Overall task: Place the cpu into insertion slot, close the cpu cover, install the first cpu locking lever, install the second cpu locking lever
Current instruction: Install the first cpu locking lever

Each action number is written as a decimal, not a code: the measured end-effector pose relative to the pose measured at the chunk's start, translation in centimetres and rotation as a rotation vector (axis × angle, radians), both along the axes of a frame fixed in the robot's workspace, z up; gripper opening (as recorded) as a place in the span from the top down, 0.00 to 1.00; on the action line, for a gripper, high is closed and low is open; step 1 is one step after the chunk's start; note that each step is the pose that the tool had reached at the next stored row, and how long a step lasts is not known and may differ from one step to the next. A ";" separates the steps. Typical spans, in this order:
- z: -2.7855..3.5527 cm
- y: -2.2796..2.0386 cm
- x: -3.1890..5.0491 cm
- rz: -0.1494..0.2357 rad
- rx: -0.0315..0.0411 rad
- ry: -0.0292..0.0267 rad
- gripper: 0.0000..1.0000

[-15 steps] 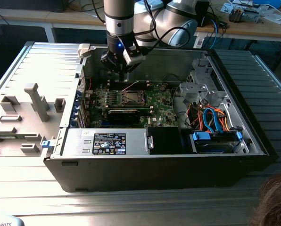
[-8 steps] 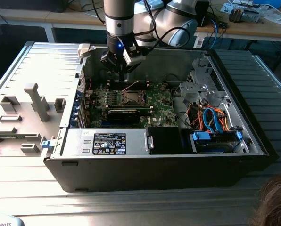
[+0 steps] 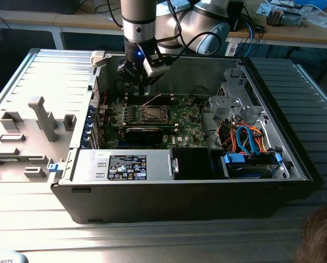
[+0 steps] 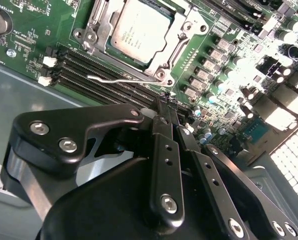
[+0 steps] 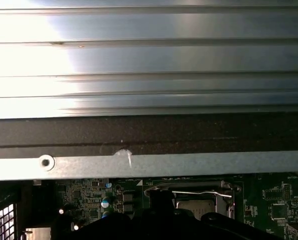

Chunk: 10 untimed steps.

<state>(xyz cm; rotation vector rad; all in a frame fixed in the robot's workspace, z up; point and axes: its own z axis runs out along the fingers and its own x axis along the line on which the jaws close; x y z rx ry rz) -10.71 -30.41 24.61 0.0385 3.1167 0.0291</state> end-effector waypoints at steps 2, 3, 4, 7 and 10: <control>-0.10 0.00 0.01 0.000 -0.0005 -0.0001 0.89; -0.20 0.00 0.01 0.000 -0.0012 0.0000 0.89; -0.22 0.00 0.01 0.000 -0.0013 -0.0001 0.89; -0.28 0.00 0.01 0.000 -0.0014 0.0000 0.89; -0.33 0.00 0.01 0.000 -0.0017 -0.0001 0.89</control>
